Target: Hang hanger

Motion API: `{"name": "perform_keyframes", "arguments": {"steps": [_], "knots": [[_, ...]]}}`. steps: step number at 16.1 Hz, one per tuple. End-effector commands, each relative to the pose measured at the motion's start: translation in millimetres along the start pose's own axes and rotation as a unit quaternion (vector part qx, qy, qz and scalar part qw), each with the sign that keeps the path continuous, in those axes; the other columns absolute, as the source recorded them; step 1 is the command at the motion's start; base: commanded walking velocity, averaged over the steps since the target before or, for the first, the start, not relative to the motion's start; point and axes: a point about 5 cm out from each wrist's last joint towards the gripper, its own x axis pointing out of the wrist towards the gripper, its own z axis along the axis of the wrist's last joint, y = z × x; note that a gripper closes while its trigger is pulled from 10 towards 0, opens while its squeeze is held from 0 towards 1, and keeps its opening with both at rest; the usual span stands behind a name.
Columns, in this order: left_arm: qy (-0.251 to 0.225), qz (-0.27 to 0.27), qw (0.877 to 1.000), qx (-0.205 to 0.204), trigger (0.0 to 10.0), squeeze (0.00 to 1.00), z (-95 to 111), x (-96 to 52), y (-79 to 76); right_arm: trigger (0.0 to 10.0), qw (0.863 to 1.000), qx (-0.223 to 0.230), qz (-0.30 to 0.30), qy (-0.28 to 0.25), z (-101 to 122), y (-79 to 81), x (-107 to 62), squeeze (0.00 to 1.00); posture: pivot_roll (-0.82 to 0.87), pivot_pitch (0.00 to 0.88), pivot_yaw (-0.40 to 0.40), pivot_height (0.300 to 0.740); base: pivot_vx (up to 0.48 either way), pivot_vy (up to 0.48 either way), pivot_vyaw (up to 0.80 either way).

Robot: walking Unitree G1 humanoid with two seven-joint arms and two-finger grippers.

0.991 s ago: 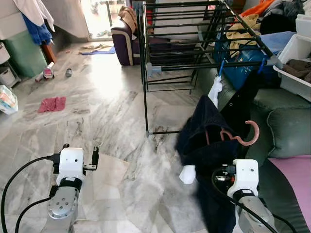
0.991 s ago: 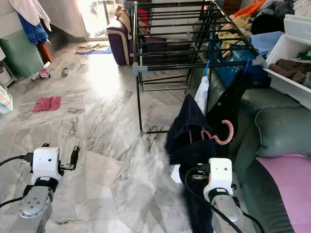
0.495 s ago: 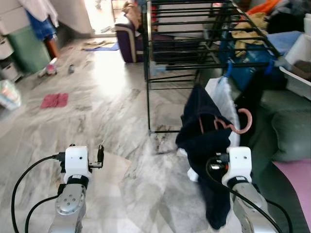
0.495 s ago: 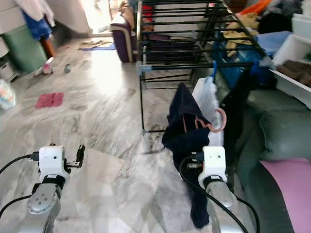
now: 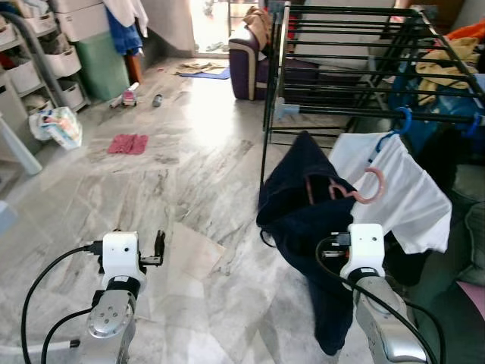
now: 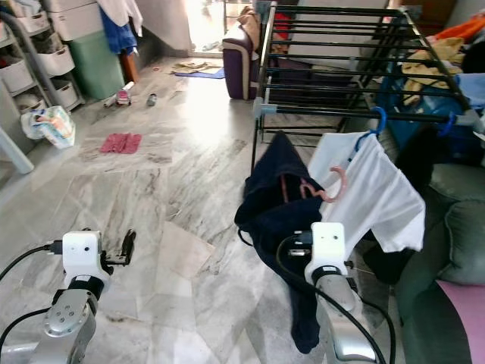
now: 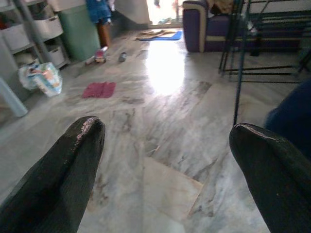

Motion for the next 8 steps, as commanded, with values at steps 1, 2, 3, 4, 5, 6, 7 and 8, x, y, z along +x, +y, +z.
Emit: {"name": "perform_keyframes", "arguments": {"steps": [1, 2, 3, 4, 5, 6, 7, 8], "knots": [[-0.003, -0.013, 1.0, -0.003, 10.0, 0.0, 2.7, 4.8, -2.8, 10.0, 1.0, -0.002, -0.017, -0.026, 12.7, -5.5, 4.9, 0.0, 0.04, 0.0, -0.006, 0.74, 0.0, 0.0, 0.0], [-0.005, -0.013, 1.0, -0.005, 10.0, 0.0, 3.9, 7.2, -3.0, 10.0, 1.0, -0.001, -0.019, -0.025, 12.5, -6.3, 5.4, 0.0, 0.04, 0.0, -0.007, 0.74, 0.0, 0.0, 0.0], [-0.006, -0.012, 1.0, -0.005, 10.0, 0.0, 4.1, 8.8, -3.1, 10.0, 1.0, -0.001, -0.018, -0.023, 11.7, -6.3, 5.7, 0.0, 0.04, 0.0, -0.007, 0.74, 0.0, 0.0, 0.0], [-0.006, -0.012, 1.0, -0.006, 10.0, 0.0, 4.3, 9.9, -2.9, 10.0, 1.0, -0.001, -0.014, -0.022, 11.1, -5.6, 6.1, 0.0, 0.04, 0.0, -0.007, 0.74, 0.0, 0.0, 0.0], [-0.004, -0.012, 1.0, -0.011, 10.0, 0.0, 4.0, 11.2, -3.9, 10.0, 1.0, 0.001, -0.004, -0.015, 9.6, -2.4, 7.8, 0.0, 0.04, 0.0, -0.003, 0.74, 0.0, 0.0, 0.0], [-0.004, -0.015, 1.0, -0.012, 10.0, 0.0, 4.2, 11.6, -4.8, 10.0, 1.0, 0.0, -0.002, -0.013, 9.2, -0.7, 9.1, 0.0, 0.04, 0.0, -0.003, 0.74, 0.0, 0.0, 0.0], [-0.005, -0.02, 1.0, -0.011, 10.0, 0.0, 4.6, 12.2, -5.6, 10.0, 1.0, 0.001, -0.003, -0.011, 9.1, 0.8, 10.5, 0.0, 0.04, 0.0, -0.002, 0.74, 0.0, 0.0, 0.0], [-0.006, -0.021, 1.0, -0.01, 10.0, 0.0, 4.8, 12.5, -5.7, 10.0, 1.0, 0.001, -0.003, -0.011, 9.1, 1.3, 11.0, 0.0, 0.04, 0.0, -0.001, 0.74, 0.24, 0.0, 0.0]]}}
